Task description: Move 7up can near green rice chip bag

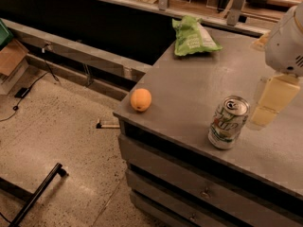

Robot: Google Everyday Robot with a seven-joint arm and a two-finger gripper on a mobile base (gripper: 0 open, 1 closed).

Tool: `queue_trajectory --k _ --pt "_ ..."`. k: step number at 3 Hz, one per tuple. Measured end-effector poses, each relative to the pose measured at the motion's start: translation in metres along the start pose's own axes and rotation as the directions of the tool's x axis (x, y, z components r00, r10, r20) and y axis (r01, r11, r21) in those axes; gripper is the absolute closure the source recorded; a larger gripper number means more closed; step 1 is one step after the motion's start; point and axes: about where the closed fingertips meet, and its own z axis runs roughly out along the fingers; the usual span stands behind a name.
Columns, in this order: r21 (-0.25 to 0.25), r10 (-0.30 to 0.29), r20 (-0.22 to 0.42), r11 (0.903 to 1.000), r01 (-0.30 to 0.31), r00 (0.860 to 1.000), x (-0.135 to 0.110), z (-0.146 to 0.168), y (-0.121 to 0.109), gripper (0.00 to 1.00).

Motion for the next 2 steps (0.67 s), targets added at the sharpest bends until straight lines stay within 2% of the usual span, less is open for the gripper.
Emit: queue_trajectory --k 1,2 --pt "-0.006 0.012 -0.038 0.9999 -0.013 0.999 0.004 0.015 0.006 0.00" --pt "-0.048 0.027 -0.043 0.9984 -0.029 0.999 0.006 0.036 0.018 0.00"
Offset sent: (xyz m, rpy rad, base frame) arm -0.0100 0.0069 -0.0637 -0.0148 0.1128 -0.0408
